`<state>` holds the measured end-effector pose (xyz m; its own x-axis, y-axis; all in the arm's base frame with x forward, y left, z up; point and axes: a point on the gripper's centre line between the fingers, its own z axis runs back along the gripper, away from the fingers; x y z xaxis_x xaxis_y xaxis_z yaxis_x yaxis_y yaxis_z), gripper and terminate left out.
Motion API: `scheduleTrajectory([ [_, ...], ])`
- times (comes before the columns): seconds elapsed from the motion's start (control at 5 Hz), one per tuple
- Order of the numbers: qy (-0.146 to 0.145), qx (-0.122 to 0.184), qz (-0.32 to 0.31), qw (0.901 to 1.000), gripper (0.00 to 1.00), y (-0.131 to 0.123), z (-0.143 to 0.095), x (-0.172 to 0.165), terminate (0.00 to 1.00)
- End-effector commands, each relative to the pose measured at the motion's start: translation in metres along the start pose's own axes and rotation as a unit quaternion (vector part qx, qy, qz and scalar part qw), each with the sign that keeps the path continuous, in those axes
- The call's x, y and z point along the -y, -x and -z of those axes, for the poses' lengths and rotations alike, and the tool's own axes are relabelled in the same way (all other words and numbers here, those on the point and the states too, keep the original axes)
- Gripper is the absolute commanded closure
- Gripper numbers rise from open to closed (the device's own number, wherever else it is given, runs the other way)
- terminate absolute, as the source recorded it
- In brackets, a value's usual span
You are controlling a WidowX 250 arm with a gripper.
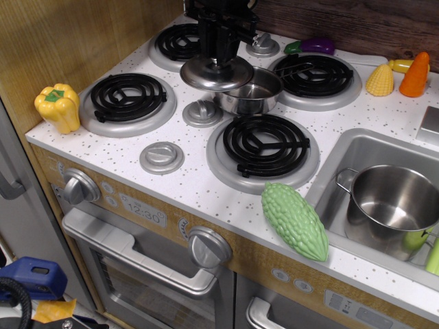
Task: Put lid on pot or pan
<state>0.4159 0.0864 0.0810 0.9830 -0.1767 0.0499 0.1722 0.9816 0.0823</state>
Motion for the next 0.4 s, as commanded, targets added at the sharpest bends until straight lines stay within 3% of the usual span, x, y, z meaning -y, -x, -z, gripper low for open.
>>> scheduleTrajectory([
  [0.0, -0.018, 0.035, -0.003, 0.9992, 1.00, -0.0118, -0.0184, 0.0038, 0.00],
  [0.2, -0.021, 0.045, -0.004, 0.9988, 1.00, -0.0173, -0.0215, 0.0081, 1.00],
])
